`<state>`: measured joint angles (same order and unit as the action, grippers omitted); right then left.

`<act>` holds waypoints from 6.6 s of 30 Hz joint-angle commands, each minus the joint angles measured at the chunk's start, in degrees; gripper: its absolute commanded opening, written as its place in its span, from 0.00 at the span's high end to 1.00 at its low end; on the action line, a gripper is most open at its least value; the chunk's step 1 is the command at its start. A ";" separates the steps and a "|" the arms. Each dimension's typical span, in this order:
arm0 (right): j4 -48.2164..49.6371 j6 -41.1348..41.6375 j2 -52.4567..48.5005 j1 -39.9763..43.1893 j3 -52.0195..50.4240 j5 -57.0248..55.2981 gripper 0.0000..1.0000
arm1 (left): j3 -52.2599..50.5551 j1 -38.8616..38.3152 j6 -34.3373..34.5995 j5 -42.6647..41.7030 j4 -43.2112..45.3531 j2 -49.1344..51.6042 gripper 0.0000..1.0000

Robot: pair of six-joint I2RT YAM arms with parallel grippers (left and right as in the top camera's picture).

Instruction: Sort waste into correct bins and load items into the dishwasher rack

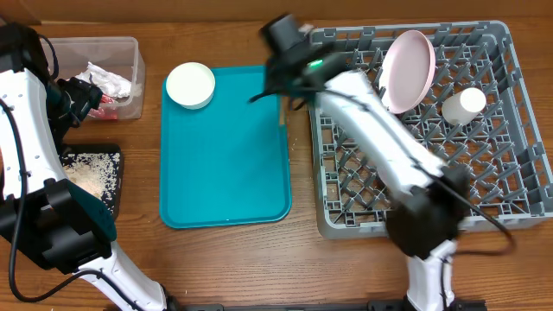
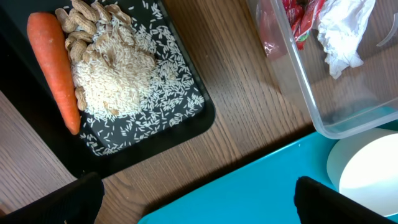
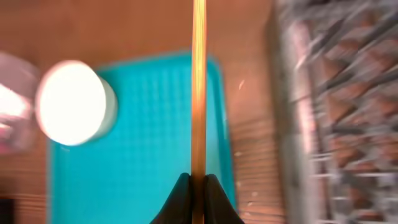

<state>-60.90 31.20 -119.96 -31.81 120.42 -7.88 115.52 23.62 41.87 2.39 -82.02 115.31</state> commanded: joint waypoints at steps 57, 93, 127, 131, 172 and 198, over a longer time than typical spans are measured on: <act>-3.23 -20.00 -1.22 15.87 -1.03 27.61 0.64 | -0.09 -0.39 0.57 0.61 0.02 0.20 0.00; 8.92 -17.64 0.26 -2.45 -0.39 10.29 0.00 | -0.09 -0.39 0.57 0.61 0.02 0.20 0.00; 8.79 -17.66 0.26 -2.40 -0.39 10.32 0.00 | -0.09 -23.61 -27.30 1.86 24.52 2.10 0.00; 8.79 -17.66 0.26 -2.40 -0.39 10.29 0.00 | -0.09 -25.92 -33.35 6.69 27.23 3.21 0.00; 8.79 -17.64 0.26 -2.40 -0.39 10.32 0.00 | -0.11 -25.90 -56.28 -6.75 25.92 19.43 0.12; 8.79 -17.66 0.26 -2.40 -0.39 10.29 0.00 | -2.54 -32.04 -45.79 -9.94 23.98 19.43 0.82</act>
<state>-52.34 13.47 -122.30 -34.44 118.17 2.68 113.58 -7.40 -8.23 -4.29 -57.49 134.50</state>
